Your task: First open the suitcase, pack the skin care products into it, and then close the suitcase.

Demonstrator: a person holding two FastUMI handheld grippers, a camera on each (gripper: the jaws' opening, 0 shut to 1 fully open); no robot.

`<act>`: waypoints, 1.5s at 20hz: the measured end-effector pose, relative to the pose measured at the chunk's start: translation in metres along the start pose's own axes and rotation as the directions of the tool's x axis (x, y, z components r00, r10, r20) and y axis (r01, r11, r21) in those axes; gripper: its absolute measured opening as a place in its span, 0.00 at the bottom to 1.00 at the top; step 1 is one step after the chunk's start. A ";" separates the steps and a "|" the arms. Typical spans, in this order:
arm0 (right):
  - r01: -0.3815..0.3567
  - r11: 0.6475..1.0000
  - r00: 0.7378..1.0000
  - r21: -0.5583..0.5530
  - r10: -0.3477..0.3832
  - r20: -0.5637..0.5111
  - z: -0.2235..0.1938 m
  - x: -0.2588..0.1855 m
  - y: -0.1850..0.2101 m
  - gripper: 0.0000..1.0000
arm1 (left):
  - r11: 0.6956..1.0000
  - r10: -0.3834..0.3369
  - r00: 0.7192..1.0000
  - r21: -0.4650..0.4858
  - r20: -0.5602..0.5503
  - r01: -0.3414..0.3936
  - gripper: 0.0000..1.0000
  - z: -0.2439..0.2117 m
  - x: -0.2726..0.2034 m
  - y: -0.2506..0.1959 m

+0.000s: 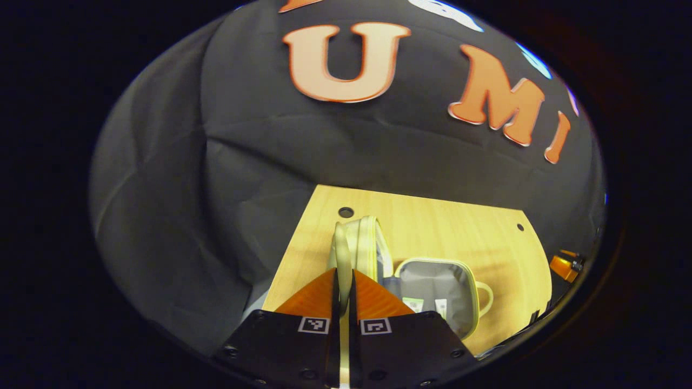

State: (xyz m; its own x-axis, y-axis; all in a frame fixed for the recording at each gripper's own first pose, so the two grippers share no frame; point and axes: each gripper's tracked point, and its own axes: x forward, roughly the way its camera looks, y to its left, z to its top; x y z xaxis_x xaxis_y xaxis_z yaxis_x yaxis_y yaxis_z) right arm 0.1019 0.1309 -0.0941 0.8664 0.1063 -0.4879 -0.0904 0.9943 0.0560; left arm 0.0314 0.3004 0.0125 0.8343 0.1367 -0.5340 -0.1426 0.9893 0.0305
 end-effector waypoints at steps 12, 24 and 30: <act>0.062 0.996 0.997 0.056 -0.064 0.034 -0.027 -0.067 -0.153 0.96 | 0.913 0.039 0.999 0.407 -0.038 -0.020 0.07 -0.014 0.012 -0.224; 0.181 0.983 0.982 0.013 -0.180 -0.051 -0.077 -0.082 -0.243 0.96 | 0.883 -0.053 0.970 0.442 -0.237 0.156 0.07 -0.131 0.134 -0.343; 0.165 0.986 0.983 0.000 -0.165 -0.077 -0.086 -0.080 -0.244 0.96 | 0.882 -0.035 0.971 0.448 -0.238 0.142 0.06 -0.152 0.139 -0.340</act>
State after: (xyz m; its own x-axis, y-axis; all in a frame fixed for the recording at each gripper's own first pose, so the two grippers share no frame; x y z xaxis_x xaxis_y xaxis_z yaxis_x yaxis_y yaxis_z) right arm 0.0123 -0.1202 -0.1432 0.8290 -0.0587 -0.5562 0.0538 0.9982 -0.0252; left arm 0.1145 -0.0242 -0.2008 0.6879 0.0859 -0.7207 0.2315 0.9152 0.3300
